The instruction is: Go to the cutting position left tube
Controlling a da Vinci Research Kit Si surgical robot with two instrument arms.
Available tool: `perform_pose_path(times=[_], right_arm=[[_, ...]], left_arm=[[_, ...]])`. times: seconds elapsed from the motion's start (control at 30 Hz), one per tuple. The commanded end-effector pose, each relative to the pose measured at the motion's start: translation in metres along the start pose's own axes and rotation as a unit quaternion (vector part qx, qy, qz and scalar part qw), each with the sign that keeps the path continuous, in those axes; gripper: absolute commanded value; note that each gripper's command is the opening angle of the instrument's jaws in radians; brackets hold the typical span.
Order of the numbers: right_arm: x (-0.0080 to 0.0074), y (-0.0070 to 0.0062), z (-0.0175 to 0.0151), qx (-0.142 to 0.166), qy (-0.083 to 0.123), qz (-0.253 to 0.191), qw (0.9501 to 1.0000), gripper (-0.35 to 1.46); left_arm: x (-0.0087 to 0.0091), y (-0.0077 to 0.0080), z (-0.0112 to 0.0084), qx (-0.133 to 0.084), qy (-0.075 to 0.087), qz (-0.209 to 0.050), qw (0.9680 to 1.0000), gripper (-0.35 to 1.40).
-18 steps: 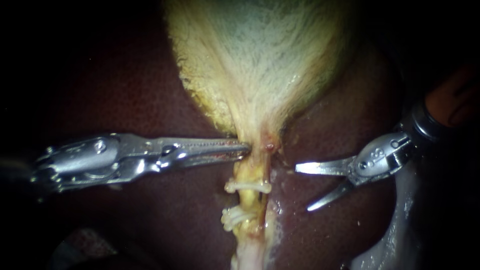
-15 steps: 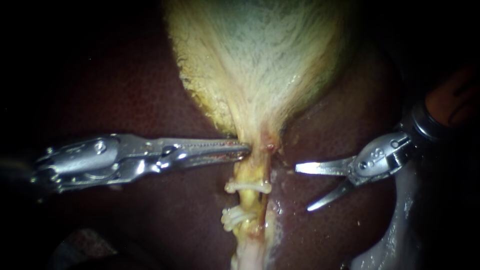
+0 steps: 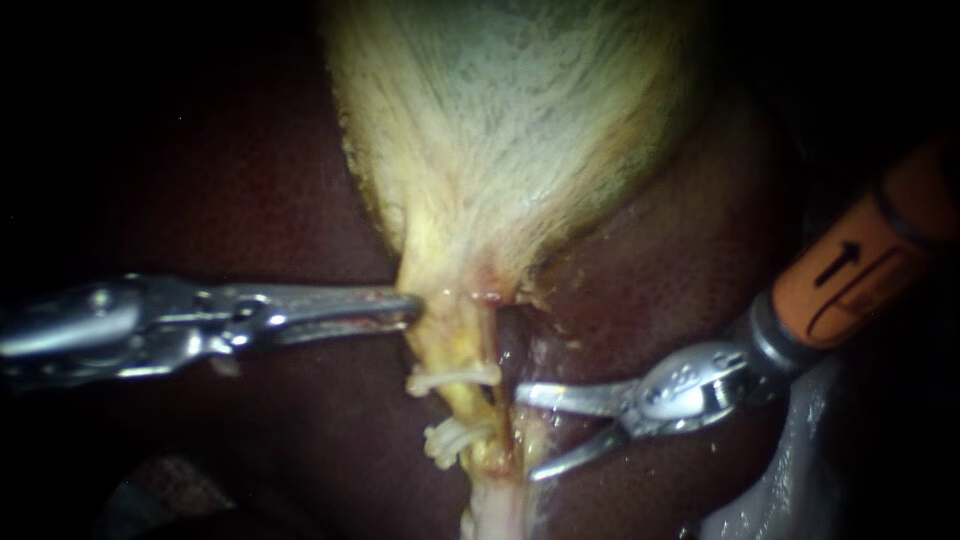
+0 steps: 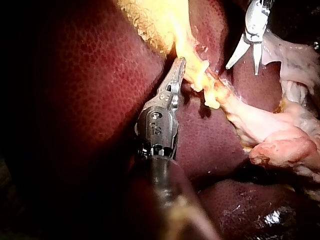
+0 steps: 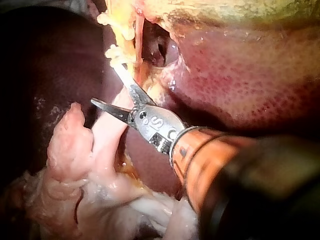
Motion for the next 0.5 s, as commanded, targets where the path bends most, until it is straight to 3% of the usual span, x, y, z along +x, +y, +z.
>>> perform_pose_path(times=[0.03, 0.5], right_arm=[[-0.0002, 0.0000, 0.0005, 0.006, 0.000, 0.004, 1.0000, 1.37], [-0.0014, 0.0029, 0.0019, 0.002, -0.001, 0.018, 0.9998, 1.33]], left_arm=[[-0.0003, 0.0001, -0.0003, -0.002, -0.002, -0.002, 1.0000, -0.15], [-0.0004, -0.0019, -0.0008, -0.003, -0.002, -0.003, 1.0000, -0.15]])
